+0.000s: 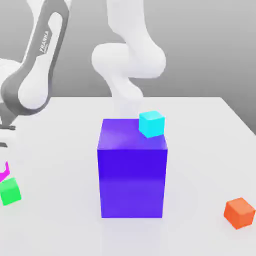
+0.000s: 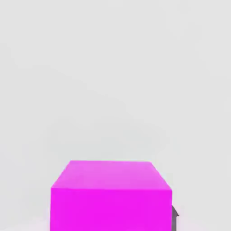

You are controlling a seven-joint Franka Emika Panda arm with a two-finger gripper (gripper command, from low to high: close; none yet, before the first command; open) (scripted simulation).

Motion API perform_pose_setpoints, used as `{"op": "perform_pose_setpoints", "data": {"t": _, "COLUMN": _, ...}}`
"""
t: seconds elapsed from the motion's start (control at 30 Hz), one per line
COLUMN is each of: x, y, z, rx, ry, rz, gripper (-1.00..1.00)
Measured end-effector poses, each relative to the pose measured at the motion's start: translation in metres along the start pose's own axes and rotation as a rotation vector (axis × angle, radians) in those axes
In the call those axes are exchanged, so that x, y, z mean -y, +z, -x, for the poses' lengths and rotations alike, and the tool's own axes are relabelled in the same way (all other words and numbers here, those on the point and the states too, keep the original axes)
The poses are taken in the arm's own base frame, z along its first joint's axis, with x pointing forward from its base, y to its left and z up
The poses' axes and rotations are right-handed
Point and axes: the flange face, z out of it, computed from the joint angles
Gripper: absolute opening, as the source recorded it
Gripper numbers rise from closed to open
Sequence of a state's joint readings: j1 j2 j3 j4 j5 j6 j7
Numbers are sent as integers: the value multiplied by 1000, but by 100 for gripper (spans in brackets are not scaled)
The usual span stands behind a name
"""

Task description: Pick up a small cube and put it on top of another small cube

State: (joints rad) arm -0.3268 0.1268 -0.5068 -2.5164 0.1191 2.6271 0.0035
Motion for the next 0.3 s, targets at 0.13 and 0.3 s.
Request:
{"op": "perform_pose_setpoints", "data": {"t": 0.13, "x": -4, "y": 32, "z": 2, "rx": 0, "ry": -7, "rz": -3, "gripper": -100}}
{"op": "perform_pose_setpoints", "data": {"t": 0.3, "x": -5, "y": 53, "z": 4, "rx": 2, "ry": -6, "rz": -3, "gripper": 100}}
